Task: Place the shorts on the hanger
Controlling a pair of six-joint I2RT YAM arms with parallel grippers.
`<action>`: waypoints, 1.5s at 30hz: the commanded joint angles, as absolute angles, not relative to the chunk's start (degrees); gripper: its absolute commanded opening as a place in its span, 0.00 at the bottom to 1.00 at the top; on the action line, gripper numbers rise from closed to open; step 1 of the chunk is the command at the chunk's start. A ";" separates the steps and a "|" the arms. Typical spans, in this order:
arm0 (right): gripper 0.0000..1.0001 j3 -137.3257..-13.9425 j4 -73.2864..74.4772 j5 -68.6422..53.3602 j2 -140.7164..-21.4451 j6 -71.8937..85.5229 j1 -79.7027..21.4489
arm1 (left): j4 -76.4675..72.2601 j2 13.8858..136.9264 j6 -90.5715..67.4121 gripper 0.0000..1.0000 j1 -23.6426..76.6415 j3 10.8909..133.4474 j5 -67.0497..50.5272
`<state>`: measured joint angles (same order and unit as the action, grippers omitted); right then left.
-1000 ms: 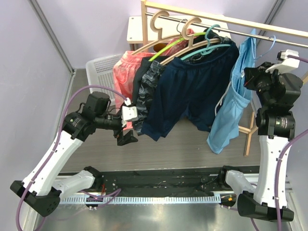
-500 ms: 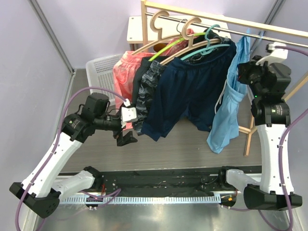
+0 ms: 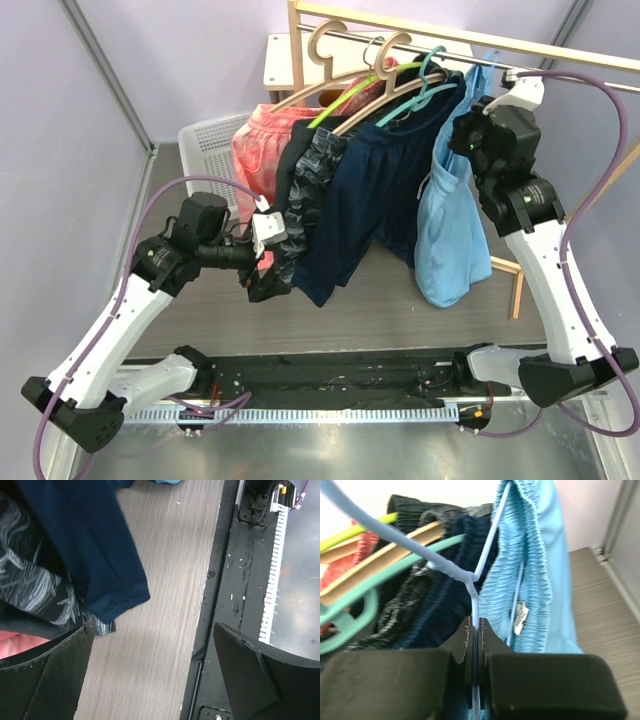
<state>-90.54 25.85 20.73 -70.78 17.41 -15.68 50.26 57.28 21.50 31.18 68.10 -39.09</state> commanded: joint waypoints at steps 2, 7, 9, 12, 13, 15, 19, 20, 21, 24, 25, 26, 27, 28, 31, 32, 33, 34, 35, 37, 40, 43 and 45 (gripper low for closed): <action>0.21 -96.68 26.36 21.36 -72.77 23.38 -19.60 | 47.55 55.37 17.76 1.00 31.46 66.89 -38.59; 0.54 -96.24 27.86 22.06 -70.14 21.10 -19.60 | 47.55 54.23 15.65 1.00 31.38 66.18 -35.78; 0.62 -94.75 28.12 21.27 -67.34 19.26 -19.60 | 47.38 53.79 14.77 1.00 31.38 66.09 -34.46; 0.68 -91.85 27.95 20.22 -64.08 17.15 -19.69 | 46.85 53.53 12.49 1.00 31.38 66.71 -32.27; 0.71 -91.24 27.95 19.61 -61.90 16.70 -19.69 | 46.41 53.44 10.65 1.00 31.29 67.49 -31.21; 0.76 -89.74 28.39 19.60 -59.86 15.82 -19.69 | 45.53 53.44 9.32 1.00 30.77 68.55 -29.54; 0.83 -86.94 28.92 18.82 -53.90 13.98 -19.60 | 45.17 53.96 5.98 1.00 25.86 71.80 -29.97; 0.83 -86.23 29.00 18.63 -52.92 13.63 -19.51 | 45.87 54.57 4.93 1.00 24.62 73.98 -29.71; 0.84 -85.44 28.92 18.20 -51.69 13.36 -19.60 | 48.66 55.62 4.66 1.00 23.83 75.92 -29.45; 0.88 -81.05 29.18 14.60 -47.56 11.07 -19.25 | 54.64 60.98 2.99 1.00 20.05 82.95 -25.77; 0.89 -80.25 29.53 12.41 -45.46 10.47 -18.81 | 55.62 62.91 2.55 1.00 18.65 84.01 -24.10; 0.90 -79.55 30.58 11.87 -44.48 10.20 -18.37 | 56.42 63.36 1.68 1.00 18.28 85.42 -22.34; 0.91 -78.67 31.11 11.69 -43.43 10.11 -17.93 | 57.38 63.72 1.41 1.00 17.85 85.78 -20.41; 0.91 -76.40 31.55 11.25 -42.11 9.41 -17.58 | 57.91 63.89 1.32 1.00 17.32 85.87 -17.26; 0.92 -71.39 33.31 9.06 -37.10 8.88 -16.44 | 59.23 63.20 1.76 1.00 16.70 84.38 -14.07; 0.93 -70.15 34.18 7.14 -34.65 7.92 -16.00 | 59.59 62.67 2.19 1.00 16.61 83.77 -13.63; 0.93 -67.79 34.62 6.77 -33.59 7.82 -15.30 | 59.85 62.23 2.81 1.00 16.52 82.11 -13.36; 0.94 -66.72 35.06 6.42 -32.62 7.82 -14.94 | 60.38 61.97 2.99 1.00 16.61 81.22 -12.92; 0.94 -65.58 35.94 5.55 -30.43 7.47 -14.51 | 60.64 61.18 3.16 1.00 16.52 80.25 -11.88; 0.94 -62.59 36.82 5.01 -28.75 7.12 -13.72 | 60.12 60.12 3.60 1.00 16.61 77.27 -10.90; 0.94 -59.51 37.97 4.40 -25.93 6.51 -13.01 | 59.50 58.10 4.13 1.00 16.52 75.07 -9.23; 0.94 -58.62 39.11 3.69 -24.96 6.15 -12.75 | 59.85 57.39 4.22 1.00 16.52 74.97 -8.00; 0.94 -58.88 39.46 2.99 -24.87 6.15 -12.74 | 60.03 56.43 4.57 1.00 16.52 74.88 -7.56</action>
